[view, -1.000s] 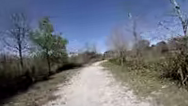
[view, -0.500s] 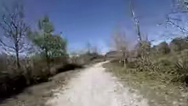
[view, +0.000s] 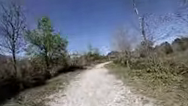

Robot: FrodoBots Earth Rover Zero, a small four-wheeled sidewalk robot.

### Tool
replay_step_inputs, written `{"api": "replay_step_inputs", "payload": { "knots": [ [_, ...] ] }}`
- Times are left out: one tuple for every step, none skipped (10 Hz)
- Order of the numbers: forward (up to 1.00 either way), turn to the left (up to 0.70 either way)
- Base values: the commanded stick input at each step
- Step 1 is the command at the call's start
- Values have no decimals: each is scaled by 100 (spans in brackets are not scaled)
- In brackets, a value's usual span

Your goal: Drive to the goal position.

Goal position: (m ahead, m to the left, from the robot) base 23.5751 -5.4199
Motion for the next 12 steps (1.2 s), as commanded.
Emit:
{"api": "replay_step_inputs", "payload": {
  "knots": [
    [70, 0],
    [70, 0],
    [70, 0],
    [70, 0],
    [70, 0],
    [70, 0],
    [70, 0],
    [70, 0],
    [70, 0],
    [70, -7],
    [70, -17],
    [70, -33]
  ]
}}
